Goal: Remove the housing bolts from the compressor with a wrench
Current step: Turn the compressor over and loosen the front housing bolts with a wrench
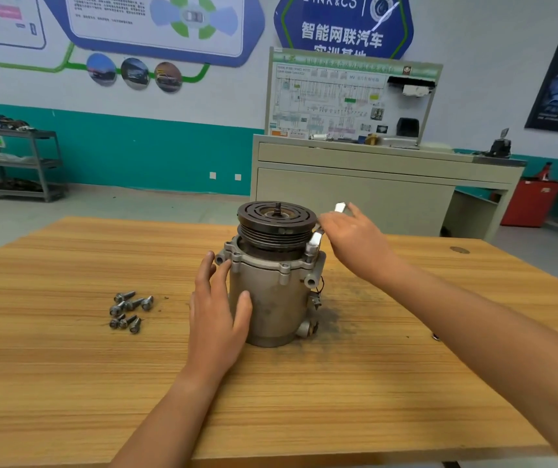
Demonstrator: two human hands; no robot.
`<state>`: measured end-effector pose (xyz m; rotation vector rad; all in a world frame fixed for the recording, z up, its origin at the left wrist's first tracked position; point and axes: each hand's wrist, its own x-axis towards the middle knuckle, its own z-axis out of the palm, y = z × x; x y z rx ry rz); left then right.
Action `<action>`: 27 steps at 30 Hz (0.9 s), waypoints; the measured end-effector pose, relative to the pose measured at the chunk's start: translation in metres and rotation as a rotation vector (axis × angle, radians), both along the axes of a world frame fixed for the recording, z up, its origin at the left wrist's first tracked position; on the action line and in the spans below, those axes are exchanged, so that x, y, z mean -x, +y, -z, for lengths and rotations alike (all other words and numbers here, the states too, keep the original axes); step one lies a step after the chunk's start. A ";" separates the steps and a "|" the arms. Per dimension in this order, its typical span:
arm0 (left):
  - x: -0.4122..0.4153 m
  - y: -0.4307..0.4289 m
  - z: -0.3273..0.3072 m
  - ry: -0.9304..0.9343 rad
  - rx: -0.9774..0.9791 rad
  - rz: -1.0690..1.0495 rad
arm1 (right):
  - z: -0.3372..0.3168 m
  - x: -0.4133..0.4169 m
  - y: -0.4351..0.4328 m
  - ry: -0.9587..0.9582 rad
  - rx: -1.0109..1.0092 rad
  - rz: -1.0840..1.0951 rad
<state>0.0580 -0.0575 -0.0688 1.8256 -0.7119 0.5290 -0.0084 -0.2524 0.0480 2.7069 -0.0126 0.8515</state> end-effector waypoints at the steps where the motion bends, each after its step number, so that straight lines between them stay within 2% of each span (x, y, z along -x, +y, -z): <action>1: 0.000 0.000 0.000 0.002 0.008 0.002 | -0.004 0.003 -0.001 -0.086 -0.099 0.021; 4: 0.002 0.002 -0.002 0.011 0.028 0.002 | -0.019 0.029 0.004 -0.333 -0.485 0.054; 6: 0.003 0.002 -0.003 0.019 0.034 0.006 | -0.025 0.053 0.011 -0.276 -0.563 0.058; 9: 0.003 0.002 -0.003 0.025 0.039 0.009 | -0.026 0.083 0.028 0.067 -0.308 0.252; 11: 0.002 0.002 -0.003 0.026 0.049 0.001 | -0.024 0.090 0.040 0.186 -0.201 0.325; 17: 0.002 0.004 -0.003 0.053 0.072 -0.010 | -0.024 0.075 0.065 0.373 0.020 0.390; 21: 0.002 0.003 -0.003 0.042 0.042 -0.030 | -0.029 0.067 0.078 0.491 0.269 0.420; 27: 0.003 0.002 -0.002 0.039 0.000 -0.027 | -0.057 0.061 0.054 0.596 0.513 0.324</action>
